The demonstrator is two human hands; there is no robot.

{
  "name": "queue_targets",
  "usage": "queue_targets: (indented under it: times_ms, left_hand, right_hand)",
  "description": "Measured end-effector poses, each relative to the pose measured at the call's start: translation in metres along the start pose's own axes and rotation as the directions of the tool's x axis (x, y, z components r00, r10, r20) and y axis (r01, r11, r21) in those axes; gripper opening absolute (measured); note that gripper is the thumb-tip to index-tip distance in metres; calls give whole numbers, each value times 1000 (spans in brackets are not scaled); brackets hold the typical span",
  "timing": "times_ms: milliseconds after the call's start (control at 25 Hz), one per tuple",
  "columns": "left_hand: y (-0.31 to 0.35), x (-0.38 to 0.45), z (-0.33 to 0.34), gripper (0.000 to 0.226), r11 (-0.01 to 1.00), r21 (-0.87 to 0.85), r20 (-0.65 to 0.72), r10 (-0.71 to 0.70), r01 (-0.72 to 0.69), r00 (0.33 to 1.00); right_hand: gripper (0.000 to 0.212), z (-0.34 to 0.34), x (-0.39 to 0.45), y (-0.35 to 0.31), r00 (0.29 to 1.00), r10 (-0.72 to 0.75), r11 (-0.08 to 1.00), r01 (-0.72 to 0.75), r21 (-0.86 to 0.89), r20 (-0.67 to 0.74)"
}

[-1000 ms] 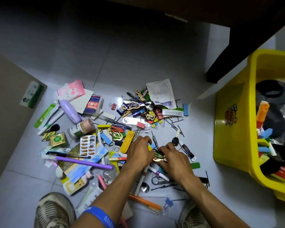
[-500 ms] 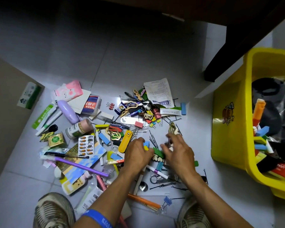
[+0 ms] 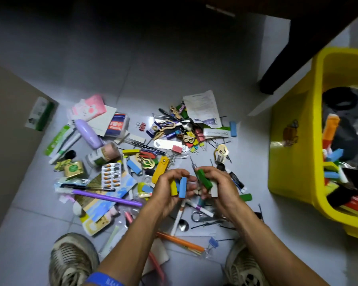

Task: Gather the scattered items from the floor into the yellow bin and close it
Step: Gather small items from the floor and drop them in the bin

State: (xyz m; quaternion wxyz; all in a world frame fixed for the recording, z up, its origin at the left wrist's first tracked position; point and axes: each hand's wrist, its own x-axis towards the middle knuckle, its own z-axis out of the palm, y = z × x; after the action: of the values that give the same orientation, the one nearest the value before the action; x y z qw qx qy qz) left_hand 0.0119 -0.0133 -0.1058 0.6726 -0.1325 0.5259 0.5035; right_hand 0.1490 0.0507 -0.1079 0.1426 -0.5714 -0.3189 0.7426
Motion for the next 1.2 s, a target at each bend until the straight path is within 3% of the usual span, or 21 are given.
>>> queue_targets:
  times_ms: [40, 160, 240, 320, 400, 480, 560, 600, 640, 680, 760, 960, 1080, 1200]
  left_hand:
    - [-4, 1, 8, 21, 1000, 17, 7, 9, -9, 1000]
    - [-23, 3, 27, 28, 982, 186, -20, 12, -8, 1000]
    - [-36, 2, 36, 38, 961, 276, -30, 27, -18, 999]
    - [-49, -2, 44, 31, 965, 257, 24, 52, -56, 998]
    - [-59, -5, 51, 16, 978, 198, 67, 61, -74, 996]
    - [-66, -8, 54, 9, 994, 90, 75, 56, -63, 996]
    - [-70, -8, 52, 11, 999, 25, 37, 43, -44, 998]
    - [-72, -9, 50, 13, 999, 7, 19, 45, -45, 999]
    - [-72, -10, 47, 16, 999, 2, 0, 46, -46, 999]
    - [-72, -11, 43, 17, 999, 10, -13, 47, -47, 999]
    - [-75, -17, 35, 17, 999, 31, -29, 46, -45, 999]
    - [-60, -16, 22, 35, 998, -13, -72, 55, -56, 996]
    - [-55, -13, 13, 39, 997, 4, -133, 73, -73, 988]
    - [-53, -17, 3, 32, 996, 27, -157, 85, -82, 984]
  right_hand:
    - [24, 3, -7, -3, 1000, 18, 996, -18, 89, 1]
    - [28, 7, -31, -10, 997, 62, 993, -57, 101, -47]
    - [34, 6, -48, -13, 993, 119, 976, -118, 184, 8]
    - [33, 5, -65, -19, 990, 119, 959, -135, 248, 80]
    - [29, -4, -75, -19, 1000, 20, 997, -20, 76, -2]
    - [27, -27, -81, -9, 961, -232, 963, 206, -172, -151]
    - [20, -64, -83, 7, 846, -480, 807, 320, -496, -234]
    - [12, -84, -83, 18, 831, -510, 694, 248, -676, -219]
    - [8, -100, -79, 28, 871, -457, 555, 121, -823, -180]
    - [17, -114, -74, 38, 925, -355, 388, 11, -922, -138]
    - [25, -133, -65, 56, 966, -248, 168, -27, -985, -69]
    - [15, -130, -42, 44, 839, -535, 112, 191, -975, 103]
    - [24, -120, -32, 42, 866, -465, 23, 218, -976, 183]
    - [17, -110, -23, 47, 893, -435, -27, 114, -993, 114]
